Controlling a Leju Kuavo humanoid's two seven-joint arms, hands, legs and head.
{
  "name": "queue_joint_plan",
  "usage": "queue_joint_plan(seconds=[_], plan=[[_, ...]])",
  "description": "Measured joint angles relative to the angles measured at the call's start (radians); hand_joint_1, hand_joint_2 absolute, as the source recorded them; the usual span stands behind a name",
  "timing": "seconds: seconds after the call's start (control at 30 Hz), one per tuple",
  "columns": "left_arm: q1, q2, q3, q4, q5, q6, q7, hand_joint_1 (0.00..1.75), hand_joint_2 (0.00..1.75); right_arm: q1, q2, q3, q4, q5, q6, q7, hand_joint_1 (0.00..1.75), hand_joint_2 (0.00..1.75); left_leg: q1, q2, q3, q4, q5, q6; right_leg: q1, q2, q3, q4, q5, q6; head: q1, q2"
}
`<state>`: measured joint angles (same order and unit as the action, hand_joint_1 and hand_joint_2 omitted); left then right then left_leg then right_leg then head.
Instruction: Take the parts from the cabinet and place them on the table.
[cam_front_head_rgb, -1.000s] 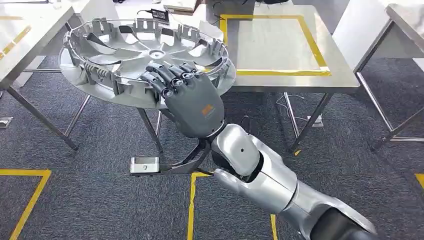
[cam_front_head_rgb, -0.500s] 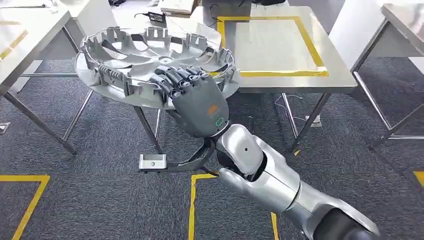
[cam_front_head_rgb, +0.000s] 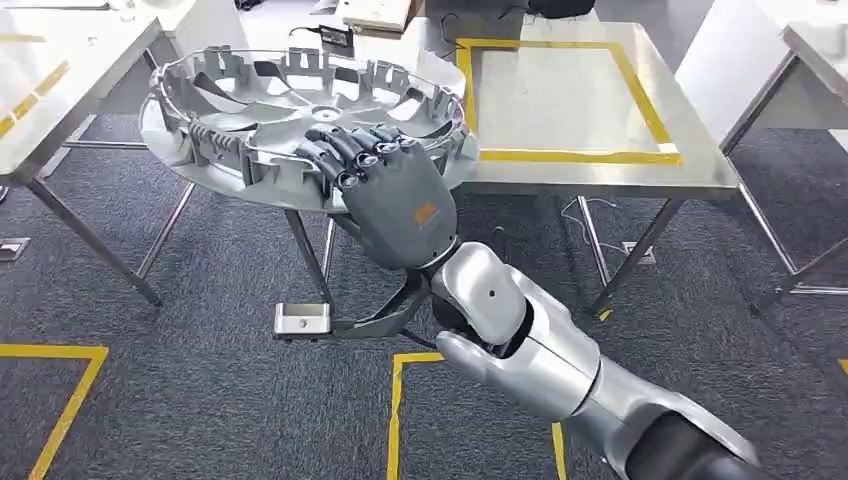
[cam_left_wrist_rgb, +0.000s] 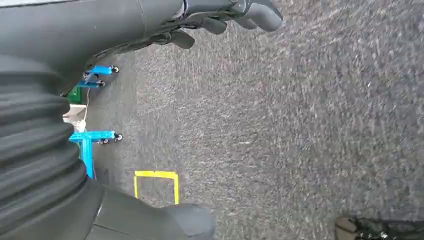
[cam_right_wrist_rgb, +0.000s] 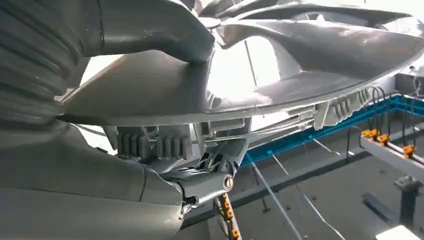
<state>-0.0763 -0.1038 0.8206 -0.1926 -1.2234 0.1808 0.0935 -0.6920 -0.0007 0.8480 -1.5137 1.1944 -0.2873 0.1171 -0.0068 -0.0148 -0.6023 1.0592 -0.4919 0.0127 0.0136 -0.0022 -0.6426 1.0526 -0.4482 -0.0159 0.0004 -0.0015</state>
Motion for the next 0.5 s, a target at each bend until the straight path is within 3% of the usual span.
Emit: queue_joint_plan(seconds=[0.07,0.13,0.17,0.23,0.27,0.3,0.33,0.37,0.43,0.47,0.5], plan=[[-0.002,0.0,0.0,0.0,0.0,0.0,0.001,0.0,1.75,-0.001,0.002,0.0,0.0,0.002,0.0,0.001,1.75,1.75,0.004,0.002,0.006,-0.007,-0.004,-0.01,0.003,0.003,0.003,-0.004,-0.006,-0.005,-0.001,0.0],[-0.002,0.003,0.0,-0.002,0.0,0.0,0.002,0.0,1.75,0.002,0.005,-0.001,0.0,0.005,0.001,0.003,1.75,1.75,0.001,0.005,0.014,-0.002,-0.009,-0.02,-0.012,0.002,0.032,-0.03,-0.003,-0.006,0.0,0.0],[-0.003,0.002,0.0,-0.001,0.0,0.0,0.002,0.0,1.75,0.002,0.006,-0.001,0.0,0.008,0.002,0.003,1.75,1.75,0.001,0.006,0.0,0.033,-0.023,-0.029,-0.015,0.002,0.044,-0.034,-0.007,-0.012,-0.008,0.0],[-0.005,0.001,0.0,0.0,0.0,0.0,0.002,0.0,1.75,0.003,0.009,-0.001,0.0,0.012,0.001,0.0,1.75,1.75,0.011,0.007,-0.08,0.17,-0.075,-0.043,-0.019,0.001,0.057,-0.035,-0.017,-0.012,-0.008,0.0],[-0.005,0.003,0.0,0.0,-0.001,0.0,0.003,0.0,1.75,0.005,0.01,-0.001,0.0,0.013,0.0,0.0,1.75,1.75,0.016,0.008,-0.125,0.239,-0.09,-0.049,-0.021,0.0,0.065,-0.035,-0.026,-0.011,-0.007,0.0],[-0.003,0.003,0.0,0.0,-0.001,0.0,0.003,0.0,1.75,0.008,0.01,-0.001,0.0,0.014,0.0,0.001,1.75,1.75,0.02,0.009,-0.157,0.276,-0.086,-0.054,-0.024,0.001,0.075,-0.034,-0.035,-0.008,-0.008,0.0],[-0.001,0.003,0.0,0.0,-0.001,0.0,0.005,0.0,1.75,0.011,0.01,-0.001,0.0,0.015,0.0,0.001,1.75,1.75,0.025,0.009,-0.162,0.259,-0.051,-0.059,-0.028,0.001,0.089,-0.034,-0.045,-0.003,-0.008,0.0],[0.0,0.005,0.0,-0.001,-0.002,0.0,0.005,0.0,1.75,0.014,0.01,-0.001,0.0,0.017,0.0,0.002,1.75,1.75,0.029,0.01,-0.145,0.203,-0.001,-0.064,-0.033,0.002,0.102,-0.034,-0.055,0.003,-0.008,0.0],[0.0,0.005,0.0,-0.001,-0.003,0.0,0.005,0.0,1.75,0.015,0.01,-0.001,0.001,0.018,0.0,0.002,1.75,1.75,0.038,0.016,-0.081,0.034,0.108,-0.076,-0.044,0.002,0.13,-0.03,-0.079,0.018,-0.008,0.0],[0.0,0.0,0.0,0.003,-0.003,0.0,0.005,0.0,1.75,0.014,0.01,-0.001,0.0,0.018,-0.001,0.002,1.75,1.75,0.032,0.018,-0.06,0.009,0.085,-0.083,-0.04,0.004,0.129,-0.03,-0.091,0.029,-0.013,0.0],[-0.003,0.002,0.0,0.002,-0.004,0.0,0.005,0.0,1.75,0.011,0.011,-0.002,0.0,0.019,-0.002,0.002,1.75,1.75,0.03,0.017,-0.05,-0.01,0.073,-0.055,-0.037,0.006,0.129,-0.028,-0.098,0.038,-0.019,0.0]])
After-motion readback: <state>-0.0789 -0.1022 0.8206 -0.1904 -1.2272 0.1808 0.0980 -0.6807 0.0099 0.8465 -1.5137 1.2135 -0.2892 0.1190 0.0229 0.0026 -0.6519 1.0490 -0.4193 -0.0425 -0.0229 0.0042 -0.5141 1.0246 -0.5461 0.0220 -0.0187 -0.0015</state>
